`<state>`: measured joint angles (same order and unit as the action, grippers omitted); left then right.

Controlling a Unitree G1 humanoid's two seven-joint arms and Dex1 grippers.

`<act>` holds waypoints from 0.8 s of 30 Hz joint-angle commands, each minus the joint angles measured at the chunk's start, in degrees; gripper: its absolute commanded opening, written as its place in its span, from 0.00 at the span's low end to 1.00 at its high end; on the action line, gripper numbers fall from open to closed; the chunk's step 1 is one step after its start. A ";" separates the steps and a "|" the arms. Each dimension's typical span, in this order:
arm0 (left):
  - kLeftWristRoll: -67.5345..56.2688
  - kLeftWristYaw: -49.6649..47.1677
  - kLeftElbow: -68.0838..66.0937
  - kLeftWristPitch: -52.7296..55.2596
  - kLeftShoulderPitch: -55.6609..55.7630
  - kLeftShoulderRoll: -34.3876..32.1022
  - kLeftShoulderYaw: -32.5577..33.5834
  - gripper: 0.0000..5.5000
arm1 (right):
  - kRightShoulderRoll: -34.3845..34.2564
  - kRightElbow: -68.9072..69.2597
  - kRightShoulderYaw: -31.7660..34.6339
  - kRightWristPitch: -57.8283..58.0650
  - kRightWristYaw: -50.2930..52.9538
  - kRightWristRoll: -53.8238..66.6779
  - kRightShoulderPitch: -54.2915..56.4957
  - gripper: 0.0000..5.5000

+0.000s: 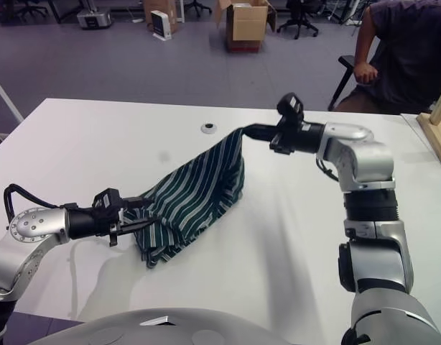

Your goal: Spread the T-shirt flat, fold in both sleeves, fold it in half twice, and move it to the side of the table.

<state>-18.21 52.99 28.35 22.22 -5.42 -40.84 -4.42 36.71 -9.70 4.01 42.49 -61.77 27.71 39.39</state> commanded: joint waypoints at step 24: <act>24.45 -13.44 1.61 -11.28 -2.37 7.87 -18.30 0.20 | -1.25 10.35 -2.62 6.36 2.62 4.71 -4.33 0.00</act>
<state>6.58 39.44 29.83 10.56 -7.85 -32.87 -23.28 35.46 -0.07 1.86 48.68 -59.45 31.81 35.32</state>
